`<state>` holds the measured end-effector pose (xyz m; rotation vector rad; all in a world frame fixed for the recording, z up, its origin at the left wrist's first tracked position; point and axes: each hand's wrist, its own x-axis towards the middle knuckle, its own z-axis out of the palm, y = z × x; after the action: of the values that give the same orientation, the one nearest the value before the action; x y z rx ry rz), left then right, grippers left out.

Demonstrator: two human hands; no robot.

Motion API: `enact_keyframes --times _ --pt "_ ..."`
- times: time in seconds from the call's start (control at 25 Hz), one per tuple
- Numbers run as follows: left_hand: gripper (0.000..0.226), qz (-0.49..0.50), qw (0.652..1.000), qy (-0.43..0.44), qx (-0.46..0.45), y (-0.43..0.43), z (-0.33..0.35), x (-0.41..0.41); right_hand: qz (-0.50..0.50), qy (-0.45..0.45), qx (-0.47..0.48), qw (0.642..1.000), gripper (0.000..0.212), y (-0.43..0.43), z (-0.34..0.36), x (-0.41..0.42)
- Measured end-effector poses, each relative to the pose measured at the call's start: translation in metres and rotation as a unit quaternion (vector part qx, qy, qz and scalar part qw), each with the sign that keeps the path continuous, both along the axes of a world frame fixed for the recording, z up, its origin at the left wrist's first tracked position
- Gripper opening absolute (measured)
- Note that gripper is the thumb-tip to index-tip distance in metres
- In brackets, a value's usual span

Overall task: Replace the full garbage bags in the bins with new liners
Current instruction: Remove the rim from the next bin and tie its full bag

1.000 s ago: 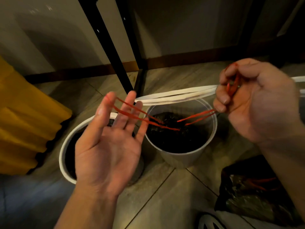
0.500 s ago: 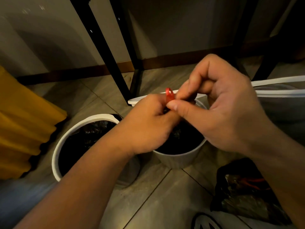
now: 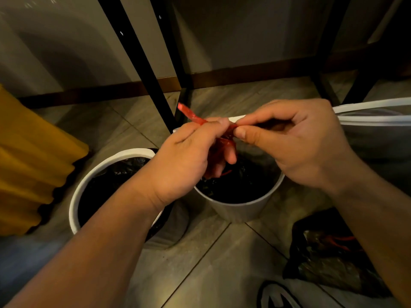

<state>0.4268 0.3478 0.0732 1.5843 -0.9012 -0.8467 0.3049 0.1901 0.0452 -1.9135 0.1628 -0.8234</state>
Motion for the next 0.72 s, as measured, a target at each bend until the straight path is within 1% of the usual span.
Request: enact_keyframes --times 0.04,0.08,0.12,0.16,0.2,0.24,0.28,0.36,0.4,0.44,0.48,0.56,0.64,0.68,0.72 --pt "0.036 0.016 1.0 0.021 -0.016 0.001 -0.002 -0.001 -0.017 -0.018 -0.009 1.0 0.012 -0.002 -0.001 0.0" --pt "0.034 0.045 0.998 0.037 -0.033 0.003 -0.004 0.0 -0.03 -0.033 0.009 0.999 0.012 -0.003 -0.002 0.0" --pt "0.031 0.081 0.995 0.043 -0.047 0.006 -0.005 0.003 -0.025 -0.043 0.066 0.997 0.013 -0.004 -0.004 -0.001" --pt "0.027 0.112 0.991 0.038 -0.054 0.009 -0.004 0.006 0.006 -0.05 0.155 0.987 0.015 -0.003 -0.006 -0.003" --pt "0.025 0.13 0.99 0.026 -0.053 0.011 -0.003 0.009 0.05 -0.045 0.247 0.967 0.014 0.0 -0.009 -0.005" --pt "0.024 0.131 0.99 0.01 -0.046 0.013 -0.001 0.011 0.091 -0.031 0.321 0.942 0.016 0.003 -0.013 -0.007" --pt "0.023 0.121 0.992 -0.008 -0.037 0.014 0.001 0.013 0.117 -0.009 0.36 0.926 0.022 0.007 -0.018 -0.009" --pt "0.019 0.091 0.994 -0.057 -0.013 0.016 0.007 0.012 0.145 0.032 0.391 0.909 0.04 0.018 -0.028 -0.007" --pt "0.016 0.078 0.992 -0.096 0.003 0.018 0.01 0.012 0.152 0.041 0.396 0.904 0.05 0.025 -0.031 -0.004" --pt "0.011 0.067 0.987 -0.146 0.02 0.02 0.014 0.012 0.154 0.049 0.387 0.908 0.056 0.03 -0.035 -0.001" --pt "0.007 0.059 0.977 -0.202 0.039 0.023 0.017 0.012 0.148 0.06 0.362 0.918 0.058 0.036 -0.039 0.003" --pt "0.003 0.037 0.953 -0.293 0.071 0.03 0.021 0.011 0.127 0.085 0.298 0.942 0.06 0.045 -0.047 0.009" --pt "0.005 0.004 0.931 -0.355 0.086 0.038 0.023 0.006 0.13 0.098 0.25 0.954 0.062 0.047 -0.053 0.014" --pt "0.006 -0.013 0.921 -0.379 0.09 0.04 0.022 0.003 0.133 0.097 0.221 0.961 0.06 0.046 -0.054 0.017" --pt "0.007 -0.03 0.912 -0.399 0.093 0.043 0.02 0.001 0.129 0.091 0.187 0.97 0.053 0.044 -0.055 0.02"
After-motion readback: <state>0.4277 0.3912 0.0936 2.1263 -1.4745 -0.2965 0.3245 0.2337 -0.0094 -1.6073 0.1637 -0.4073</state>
